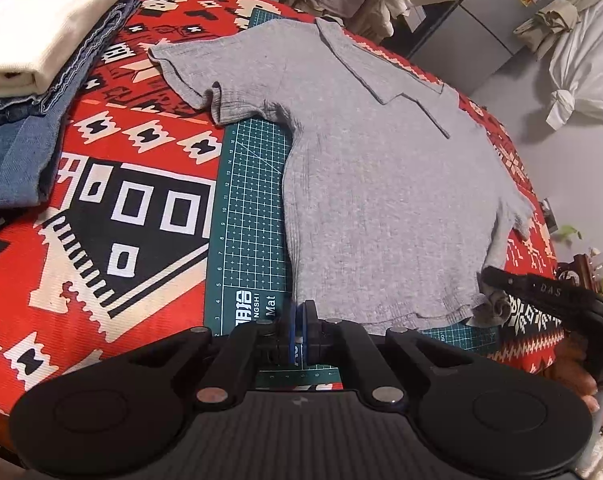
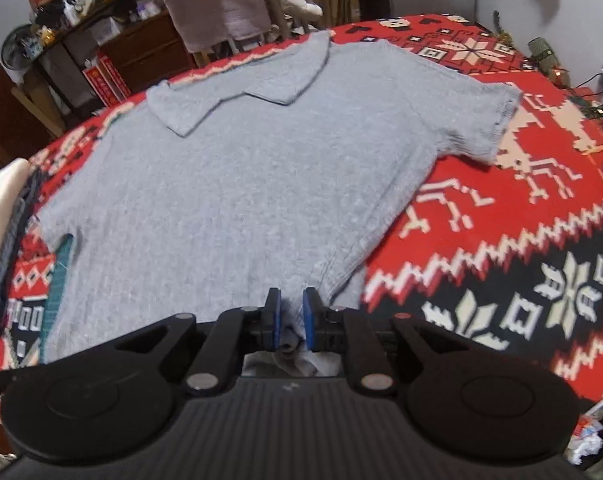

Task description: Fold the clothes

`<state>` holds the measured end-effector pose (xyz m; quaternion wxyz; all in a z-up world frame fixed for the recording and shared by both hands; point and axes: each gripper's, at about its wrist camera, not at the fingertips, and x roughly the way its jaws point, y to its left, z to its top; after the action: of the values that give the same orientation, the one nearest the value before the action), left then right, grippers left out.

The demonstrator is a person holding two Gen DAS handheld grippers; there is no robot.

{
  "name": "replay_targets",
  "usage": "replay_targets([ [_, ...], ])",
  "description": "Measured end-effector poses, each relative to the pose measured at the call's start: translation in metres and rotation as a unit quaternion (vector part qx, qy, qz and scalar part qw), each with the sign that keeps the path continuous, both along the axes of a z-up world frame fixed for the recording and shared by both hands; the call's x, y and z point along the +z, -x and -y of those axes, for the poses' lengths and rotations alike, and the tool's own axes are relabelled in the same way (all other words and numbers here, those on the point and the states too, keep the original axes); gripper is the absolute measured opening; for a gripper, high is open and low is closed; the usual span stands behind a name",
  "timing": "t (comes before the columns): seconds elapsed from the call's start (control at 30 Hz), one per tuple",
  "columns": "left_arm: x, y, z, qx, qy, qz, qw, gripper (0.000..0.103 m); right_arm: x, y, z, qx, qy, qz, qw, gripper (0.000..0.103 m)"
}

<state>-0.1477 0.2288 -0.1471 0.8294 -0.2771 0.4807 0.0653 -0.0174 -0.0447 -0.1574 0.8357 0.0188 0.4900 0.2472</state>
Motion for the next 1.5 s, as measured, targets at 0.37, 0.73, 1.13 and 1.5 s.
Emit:
replay_targets([
  [0.37, -0.004, -0.001, -0.003, 0.003, 0.011, -0.002, 0.9999, 0.003, 0.030, 0.012, 0.048, -0.026, -0.092, -0.007, 0.995, 0.017],
  [0.73, -0.006, -0.002, -0.001, 0.003, 0.017, -0.001, 0.9999, 0.003, 0.007, -0.001, 0.078, -0.101, -0.159, -0.107, 0.976, 0.017],
  [1.13, -0.007, -0.002, -0.004, 0.006, 0.021, -0.002, 0.9998, 0.003, -0.016, -0.009, 0.076, -0.149, -0.185, -0.166, 0.957, 0.017],
  [1.5, -0.009, -0.003, -0.005, 0.009, 0.024, -0.005, 0.9997, 0.004, -0.031, -0.020, 0.051, -0.147, -0.161, -0.182, 0.959, 0.012],
])
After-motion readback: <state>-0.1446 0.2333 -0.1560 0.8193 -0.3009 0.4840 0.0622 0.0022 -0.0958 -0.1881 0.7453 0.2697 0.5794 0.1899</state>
